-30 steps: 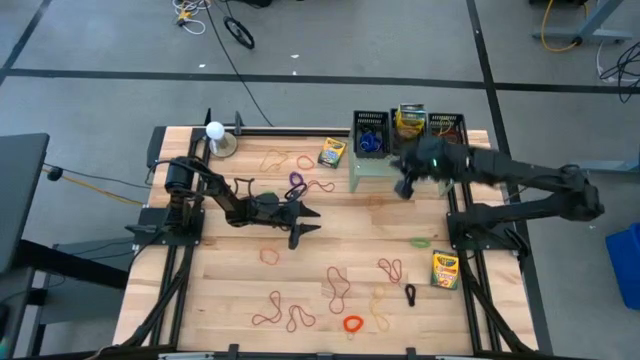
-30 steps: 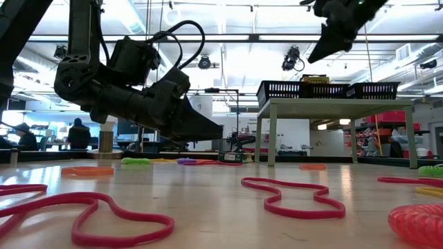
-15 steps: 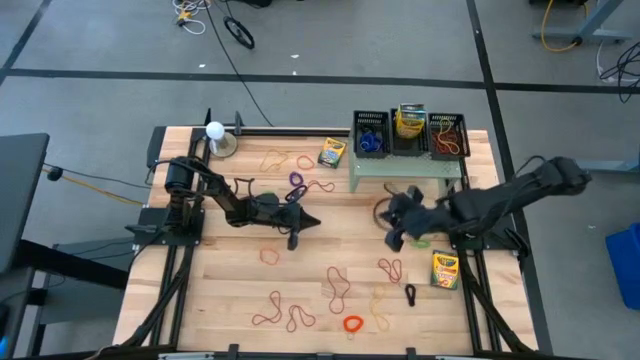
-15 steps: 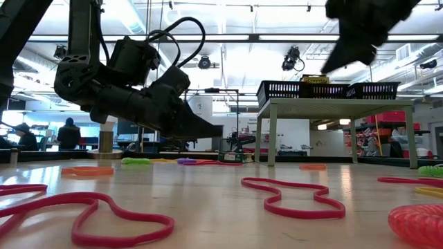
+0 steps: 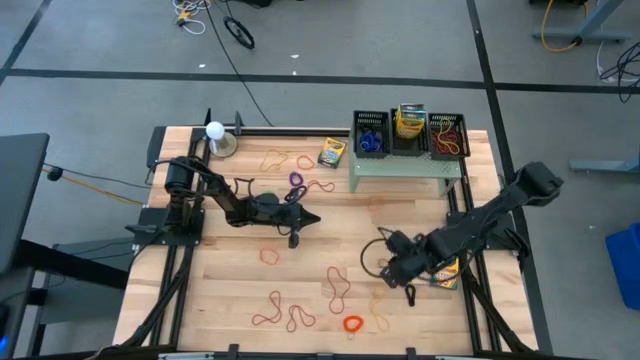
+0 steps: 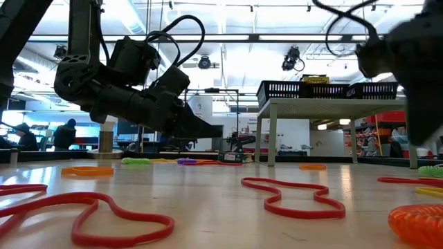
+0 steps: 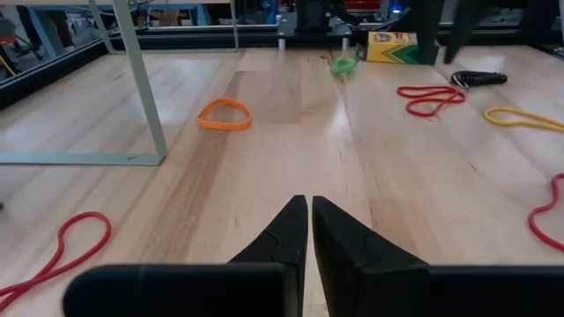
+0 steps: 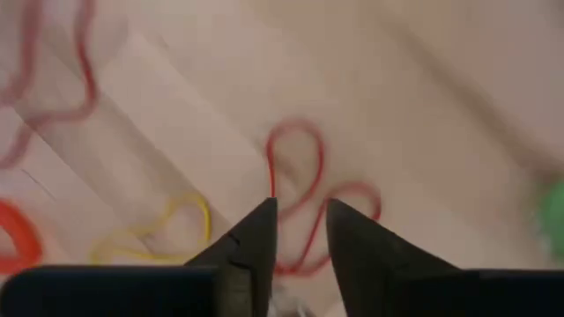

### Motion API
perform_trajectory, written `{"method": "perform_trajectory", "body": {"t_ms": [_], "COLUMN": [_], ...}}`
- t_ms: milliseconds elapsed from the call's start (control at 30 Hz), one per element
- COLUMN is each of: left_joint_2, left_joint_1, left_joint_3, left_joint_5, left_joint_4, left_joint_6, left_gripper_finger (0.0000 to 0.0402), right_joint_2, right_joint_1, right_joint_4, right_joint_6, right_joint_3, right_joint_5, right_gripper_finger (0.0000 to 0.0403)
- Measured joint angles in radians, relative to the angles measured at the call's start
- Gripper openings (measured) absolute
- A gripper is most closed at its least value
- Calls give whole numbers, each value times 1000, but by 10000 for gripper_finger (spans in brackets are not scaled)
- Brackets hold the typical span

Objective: Pick & Place Office Desk Supplies
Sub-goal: Put the red rubber band into the right black basket on the shelf

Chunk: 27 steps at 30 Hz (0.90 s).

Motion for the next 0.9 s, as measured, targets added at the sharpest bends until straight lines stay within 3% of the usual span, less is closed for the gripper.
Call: {"method": "perform_trajectory", "body": {"t_ms": [133, 300, 500, 667, 900], "left_joint_2": [0, 0, 0, 0, 0], "left_joint_1": [0, 0, 0, 0, 0], "left_joint_3": [0, 0, 0, 0, 0], "left_joint_5": [0, 0, 0, 0, -19], "left_joint_4": [0, -9, -19, -23, -23], "left_joint_6": [9, 9, 9, 1, 0], "left_gripper_finger": [28, 28, 28, 28, 28], "right_joint_2": [70, 164, 237, 246, 240], "right_joint_1": [15, 13, 5, 3, -1], "right_joint_4": [3, 3, -8, -18, -27], "right_joint_6": [47, 40, 31, 31, 11], "right_joint_3": [33, 78, 93, 94, 91], "right_joint_5": [-85, -113, -137, -128, -124], "right_gripper_finger": [152, 191, 200, 165, 49]}}
